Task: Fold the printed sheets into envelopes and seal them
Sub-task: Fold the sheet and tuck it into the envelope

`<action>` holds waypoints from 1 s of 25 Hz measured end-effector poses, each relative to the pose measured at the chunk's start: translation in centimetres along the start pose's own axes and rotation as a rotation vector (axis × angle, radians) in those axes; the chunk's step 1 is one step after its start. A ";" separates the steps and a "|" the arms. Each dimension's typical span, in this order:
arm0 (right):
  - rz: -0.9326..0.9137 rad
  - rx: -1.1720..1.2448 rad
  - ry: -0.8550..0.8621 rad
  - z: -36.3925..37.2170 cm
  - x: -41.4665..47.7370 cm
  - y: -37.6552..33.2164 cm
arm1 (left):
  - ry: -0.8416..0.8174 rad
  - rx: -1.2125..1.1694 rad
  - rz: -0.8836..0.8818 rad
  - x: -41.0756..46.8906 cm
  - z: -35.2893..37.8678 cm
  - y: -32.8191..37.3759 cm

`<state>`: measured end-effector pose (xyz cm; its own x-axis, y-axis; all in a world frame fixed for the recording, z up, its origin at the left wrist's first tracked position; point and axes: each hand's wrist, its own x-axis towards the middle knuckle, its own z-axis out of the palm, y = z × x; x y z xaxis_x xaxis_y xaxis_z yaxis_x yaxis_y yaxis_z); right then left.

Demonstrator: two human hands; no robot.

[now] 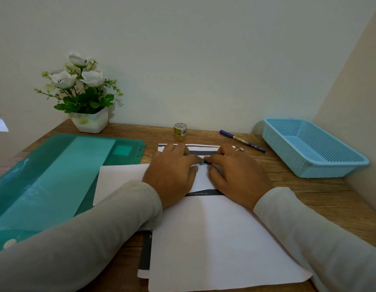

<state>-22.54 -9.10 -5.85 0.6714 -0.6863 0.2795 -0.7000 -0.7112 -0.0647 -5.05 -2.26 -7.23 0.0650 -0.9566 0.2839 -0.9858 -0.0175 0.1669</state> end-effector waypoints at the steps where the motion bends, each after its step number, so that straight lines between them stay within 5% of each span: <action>1: 0.005 0.004 -0.002 0.0 0.0 0.1 | 0.002 0.010 0.002 0.0 0.0 0.1; 25: -0.017 0.008 -0.026 -0.3 -0.4 0.3 | -0.063 0.019 -0.052 -0.3 -0.7 0.5</action>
<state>-23.09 -8.96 -5.75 0.6896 -0.6774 0.2561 -0.6863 -0.7242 -0.0674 -5.45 -1.83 -6.57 0.1073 -0.9707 0.2151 -0.9841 -0.0728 0.1620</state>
